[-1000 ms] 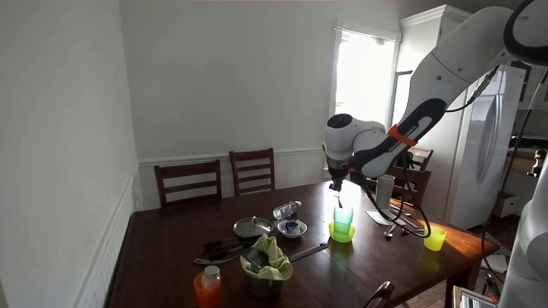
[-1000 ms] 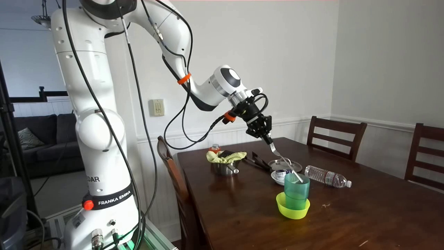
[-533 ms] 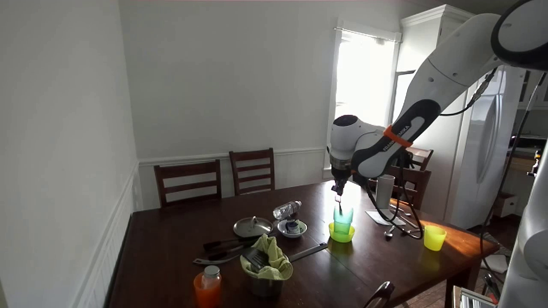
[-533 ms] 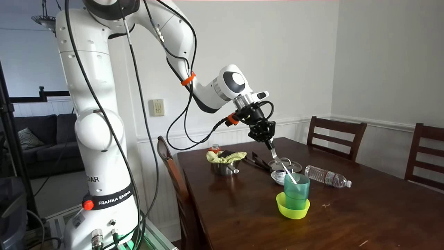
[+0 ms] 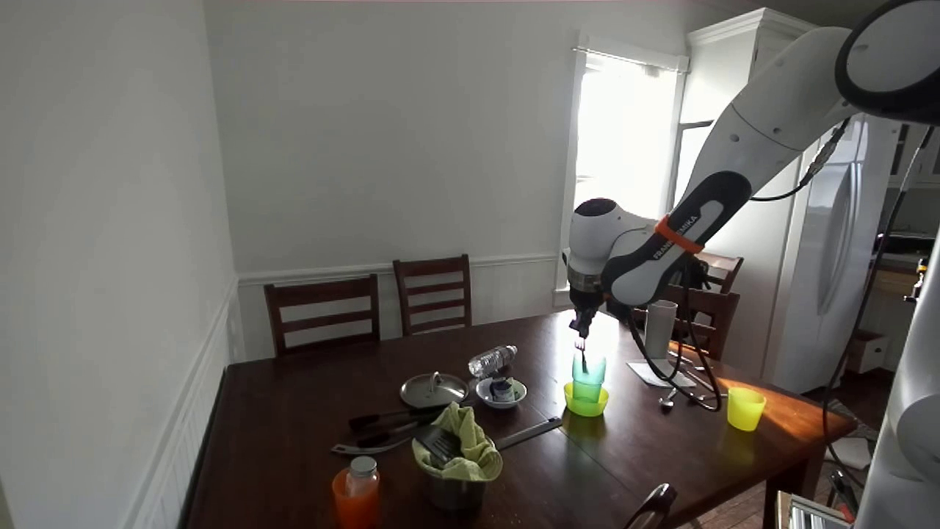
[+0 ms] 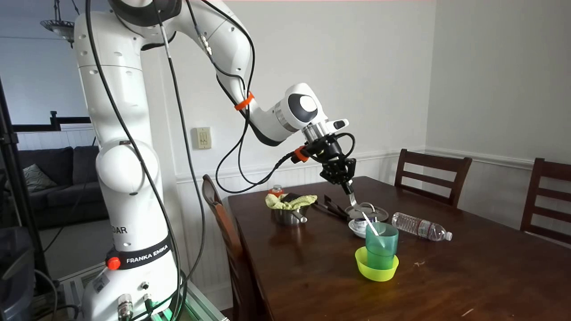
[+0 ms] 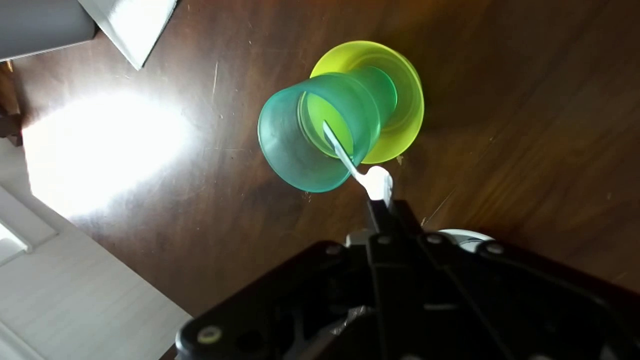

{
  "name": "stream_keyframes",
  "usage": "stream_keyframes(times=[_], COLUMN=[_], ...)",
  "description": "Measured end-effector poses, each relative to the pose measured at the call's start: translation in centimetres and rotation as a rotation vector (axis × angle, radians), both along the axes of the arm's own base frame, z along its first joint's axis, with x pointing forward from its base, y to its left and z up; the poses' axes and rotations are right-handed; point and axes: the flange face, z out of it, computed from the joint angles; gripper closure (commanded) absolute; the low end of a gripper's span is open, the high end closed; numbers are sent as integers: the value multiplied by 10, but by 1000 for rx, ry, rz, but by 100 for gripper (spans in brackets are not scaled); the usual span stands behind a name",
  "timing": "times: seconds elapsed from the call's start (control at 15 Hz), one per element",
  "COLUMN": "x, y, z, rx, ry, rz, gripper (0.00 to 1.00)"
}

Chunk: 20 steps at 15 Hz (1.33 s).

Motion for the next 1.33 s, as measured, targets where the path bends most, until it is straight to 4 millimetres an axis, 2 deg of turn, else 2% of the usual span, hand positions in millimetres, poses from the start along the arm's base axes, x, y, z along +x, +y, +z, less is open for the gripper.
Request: stream_keyframes(times=[0.07, 0.27, 0.47, 0.67, 0.87, 0.93, 1.07, 1.33], x=[0, 0, -1, -4, -7, -8, -9, -8], y=[0, -1, -7, -18, -36, -42, -53, -65], z=[0, -2, -12, -19, -16, -15, -11, -7], rx=[0, 11, 79, 135, 166, 173, 183, 183], ry=[0, 1, 21, 34, 25, 19, 7, -7], rz=[0, -10, -28, -42, -68, -77, -94, -117], gripper=[99, 99, 99, 99, 99, 70, 62, 34])
